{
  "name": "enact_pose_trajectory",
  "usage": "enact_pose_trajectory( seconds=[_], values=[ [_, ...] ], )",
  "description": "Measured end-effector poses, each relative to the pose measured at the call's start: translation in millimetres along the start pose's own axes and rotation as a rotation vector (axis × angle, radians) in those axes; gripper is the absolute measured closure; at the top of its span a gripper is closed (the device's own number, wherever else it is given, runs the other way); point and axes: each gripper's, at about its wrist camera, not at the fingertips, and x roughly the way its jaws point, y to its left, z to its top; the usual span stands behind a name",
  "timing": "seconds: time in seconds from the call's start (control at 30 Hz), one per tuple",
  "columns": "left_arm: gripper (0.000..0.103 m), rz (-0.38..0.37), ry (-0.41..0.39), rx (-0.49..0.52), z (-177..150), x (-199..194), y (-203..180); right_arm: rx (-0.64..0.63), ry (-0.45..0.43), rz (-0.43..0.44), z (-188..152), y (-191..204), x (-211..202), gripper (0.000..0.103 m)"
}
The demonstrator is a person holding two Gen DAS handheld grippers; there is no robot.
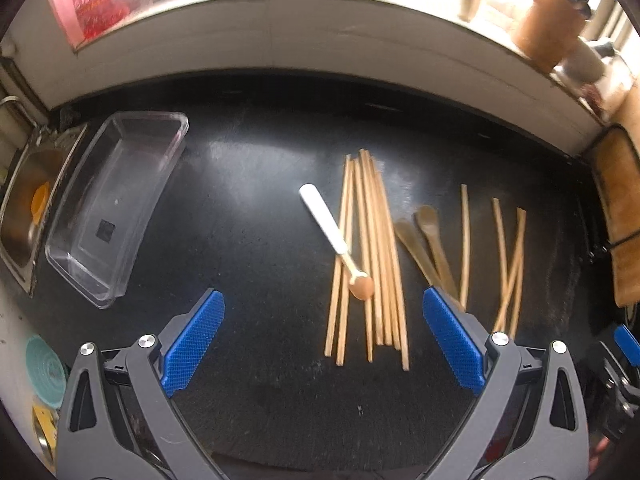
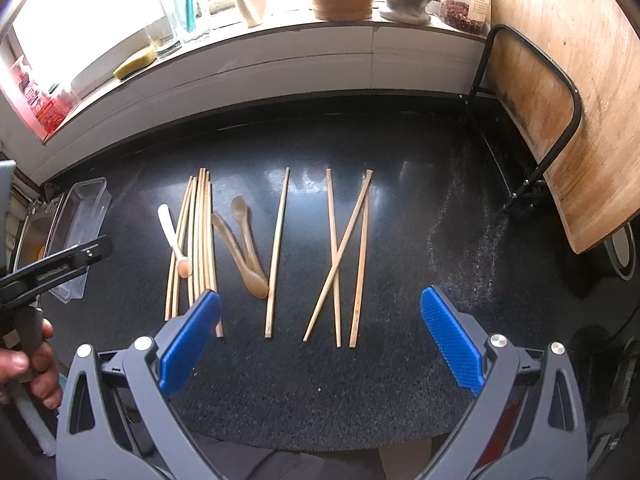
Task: Organize utensils
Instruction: 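Reach the left gripper to the white-handled spoon and close on it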
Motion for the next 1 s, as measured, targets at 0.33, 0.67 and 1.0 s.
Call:
enact_pose_trajectory(
  seconds=[0.33, 0.67, 1.0],
  values=[
    [0.006, 0.066, 0.051, -0.130, 21, 84, 6, 0.046, 0.081, 0.001, 11, -21, 51, 0.006],
    [0.006, 0.173, 0.112, -0.044, 19, 133, 12, 0.050, 0.114, 0.022, 37, -31, 83, 0.006],
    [0.006, 0.108, 0.121, -0.024, 10, 123, 49, 0.048, 0.191, 0.037, 40, -25, 112, 0.006]
  ],
)
